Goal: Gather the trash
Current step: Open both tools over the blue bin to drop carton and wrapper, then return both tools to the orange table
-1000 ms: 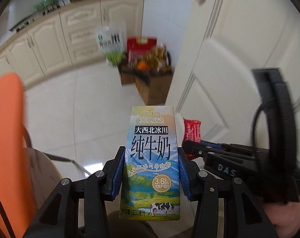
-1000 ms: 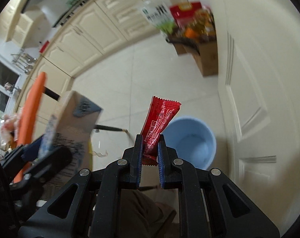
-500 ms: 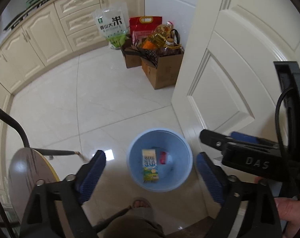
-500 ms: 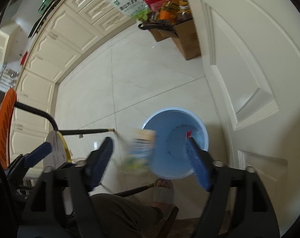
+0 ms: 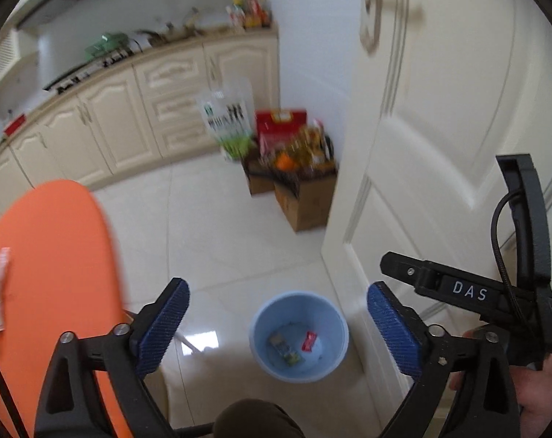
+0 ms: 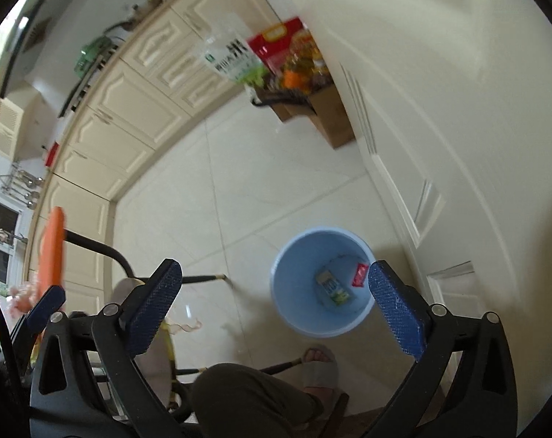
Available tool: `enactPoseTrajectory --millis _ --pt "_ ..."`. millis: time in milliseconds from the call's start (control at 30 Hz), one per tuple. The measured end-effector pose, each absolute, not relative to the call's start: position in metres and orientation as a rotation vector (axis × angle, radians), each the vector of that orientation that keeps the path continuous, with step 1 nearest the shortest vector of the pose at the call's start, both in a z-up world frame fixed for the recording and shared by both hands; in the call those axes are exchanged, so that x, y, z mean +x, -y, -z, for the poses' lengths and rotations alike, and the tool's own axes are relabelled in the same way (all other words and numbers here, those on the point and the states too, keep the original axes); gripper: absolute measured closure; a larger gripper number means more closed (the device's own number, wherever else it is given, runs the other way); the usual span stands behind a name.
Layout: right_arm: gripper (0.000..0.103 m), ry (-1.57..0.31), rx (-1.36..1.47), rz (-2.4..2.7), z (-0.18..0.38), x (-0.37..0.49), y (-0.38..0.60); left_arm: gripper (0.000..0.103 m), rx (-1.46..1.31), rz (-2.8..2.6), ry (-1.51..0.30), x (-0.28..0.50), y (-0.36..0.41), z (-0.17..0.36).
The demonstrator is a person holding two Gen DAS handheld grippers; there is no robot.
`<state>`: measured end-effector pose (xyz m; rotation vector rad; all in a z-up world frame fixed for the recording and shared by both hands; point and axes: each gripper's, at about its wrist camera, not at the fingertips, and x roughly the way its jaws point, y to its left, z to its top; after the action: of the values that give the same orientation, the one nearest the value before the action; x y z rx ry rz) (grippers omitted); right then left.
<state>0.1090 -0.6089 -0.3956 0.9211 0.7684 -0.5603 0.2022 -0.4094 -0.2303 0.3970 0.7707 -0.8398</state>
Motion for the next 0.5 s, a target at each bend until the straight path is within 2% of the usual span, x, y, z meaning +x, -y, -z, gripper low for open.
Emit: enactPoseTrajectory --millis 500 --pt "0.000 -0.573 0.586 0.384 0.227 0.155 0.464 0.001 0.161 0.577 -0.545 0.112 0.164 0.122"
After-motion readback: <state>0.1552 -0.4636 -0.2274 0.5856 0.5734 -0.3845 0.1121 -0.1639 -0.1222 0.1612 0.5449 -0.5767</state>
